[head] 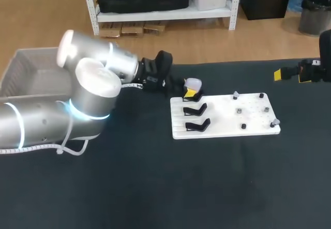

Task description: Pick up each earbud case from the left stands, insert the matching earbuds, close the lid, and place the case in the box.

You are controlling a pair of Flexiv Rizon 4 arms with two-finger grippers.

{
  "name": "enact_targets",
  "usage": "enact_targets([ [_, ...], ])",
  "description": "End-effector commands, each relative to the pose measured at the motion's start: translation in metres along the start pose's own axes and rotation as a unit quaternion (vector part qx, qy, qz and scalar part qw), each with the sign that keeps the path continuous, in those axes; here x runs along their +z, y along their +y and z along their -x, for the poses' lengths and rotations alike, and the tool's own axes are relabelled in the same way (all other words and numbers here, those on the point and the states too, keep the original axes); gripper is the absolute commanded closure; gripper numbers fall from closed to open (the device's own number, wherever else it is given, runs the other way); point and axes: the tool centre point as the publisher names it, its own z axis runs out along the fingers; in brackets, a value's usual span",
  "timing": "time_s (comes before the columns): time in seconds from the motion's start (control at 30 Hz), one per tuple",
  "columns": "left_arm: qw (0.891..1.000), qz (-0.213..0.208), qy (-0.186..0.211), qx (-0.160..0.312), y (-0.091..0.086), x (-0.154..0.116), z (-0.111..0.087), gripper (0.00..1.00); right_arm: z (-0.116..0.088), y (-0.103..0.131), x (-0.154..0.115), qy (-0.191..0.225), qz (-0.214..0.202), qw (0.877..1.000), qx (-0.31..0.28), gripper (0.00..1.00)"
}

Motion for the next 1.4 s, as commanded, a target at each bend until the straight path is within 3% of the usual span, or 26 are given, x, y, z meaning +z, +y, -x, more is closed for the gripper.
enact_targets([
  [0.03, 1.0, 0.006, 0.007, 0.01, -0.014, -0.01, 0.013, 1.0, 0.0, 0.0, 0.0, 0.0, 0.001, 1.0, 0.0, 0.0],
  [0.27, 0.999, -0.002, 0.013, 0.04, -0.027, -0.011, 0.031, 1.0, -0.007, 0.035, 0.022, 0.031, -0.026, 0.999, -0.008, 0.0],
  [0.7, 0.996, 0.013, 0.043, 0.074, -0.044, -0.001, 0.055, 1.0, -0.012, 0.098, 0.059, 0.075, 0.001, 0.996, -0.046, 0.0],
  [1.0, 0.995, 0.01, 0.035, 0.094, -0.06, -0.005, 0.068, 1.0, -0.02, 0.111, 0.079, 0.106, 0.012, 0.993, -0.052, 0.0],
  [1.4, 0.994, -0.004, 0.024, 0.104, -0.07, -0.008, 0.071, 1.0, -0.017, 0.11, 0.086, 0.112, 0.006, 0.993, -0.046, 0.0],
])
